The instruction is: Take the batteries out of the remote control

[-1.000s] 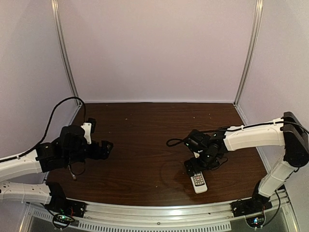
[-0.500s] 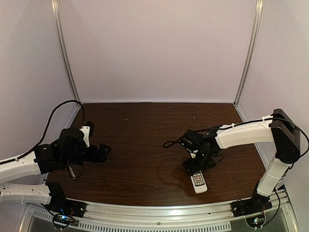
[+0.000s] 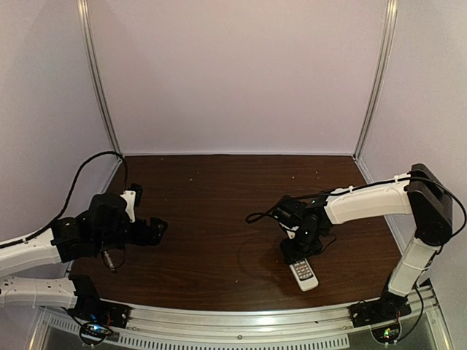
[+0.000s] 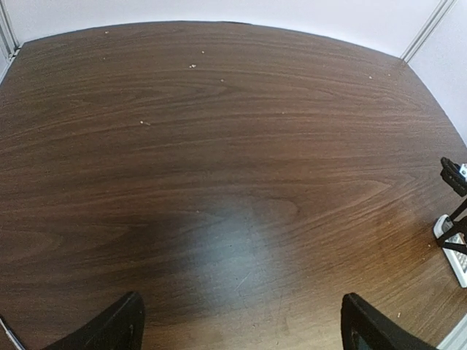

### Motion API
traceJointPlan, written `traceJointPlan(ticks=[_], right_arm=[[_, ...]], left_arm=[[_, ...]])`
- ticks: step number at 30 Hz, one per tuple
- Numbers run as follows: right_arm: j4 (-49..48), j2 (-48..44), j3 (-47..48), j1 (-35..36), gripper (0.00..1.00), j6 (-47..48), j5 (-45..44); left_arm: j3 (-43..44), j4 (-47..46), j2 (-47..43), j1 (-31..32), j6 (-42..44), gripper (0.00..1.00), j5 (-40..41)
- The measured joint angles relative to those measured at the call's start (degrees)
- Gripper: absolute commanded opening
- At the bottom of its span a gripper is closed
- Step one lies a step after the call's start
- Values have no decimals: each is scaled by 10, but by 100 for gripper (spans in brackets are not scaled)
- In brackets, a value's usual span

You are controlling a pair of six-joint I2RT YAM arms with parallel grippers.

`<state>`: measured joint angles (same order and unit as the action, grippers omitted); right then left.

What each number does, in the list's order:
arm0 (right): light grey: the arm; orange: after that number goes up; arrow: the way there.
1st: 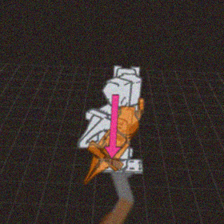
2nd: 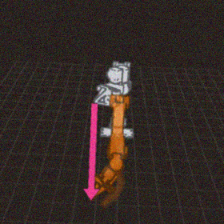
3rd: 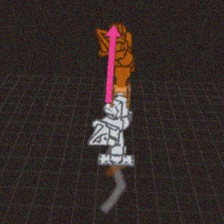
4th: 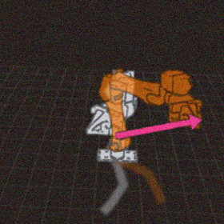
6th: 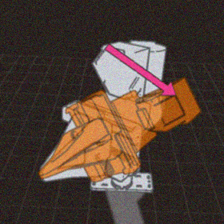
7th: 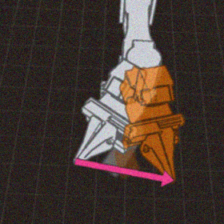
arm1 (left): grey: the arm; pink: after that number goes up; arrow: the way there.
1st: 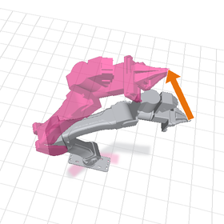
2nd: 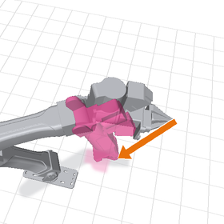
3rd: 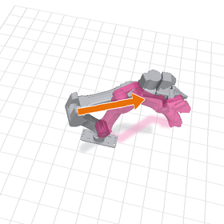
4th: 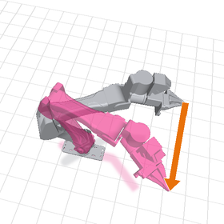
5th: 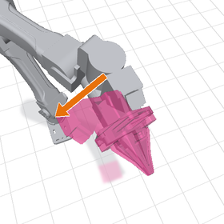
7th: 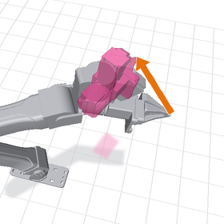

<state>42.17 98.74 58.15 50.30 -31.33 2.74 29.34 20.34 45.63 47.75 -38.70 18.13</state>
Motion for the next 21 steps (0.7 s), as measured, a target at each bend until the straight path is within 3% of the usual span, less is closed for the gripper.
traceJointPlan(ticks=[11,21], right_arm=[[-25,-24,0,-5,44,-16,5],[-125,-98,-3,-5,40,-56,17]], left_arm=[[0,-31,16,0,6,96,-42],[0,-110,42,0,22,97,-92]])
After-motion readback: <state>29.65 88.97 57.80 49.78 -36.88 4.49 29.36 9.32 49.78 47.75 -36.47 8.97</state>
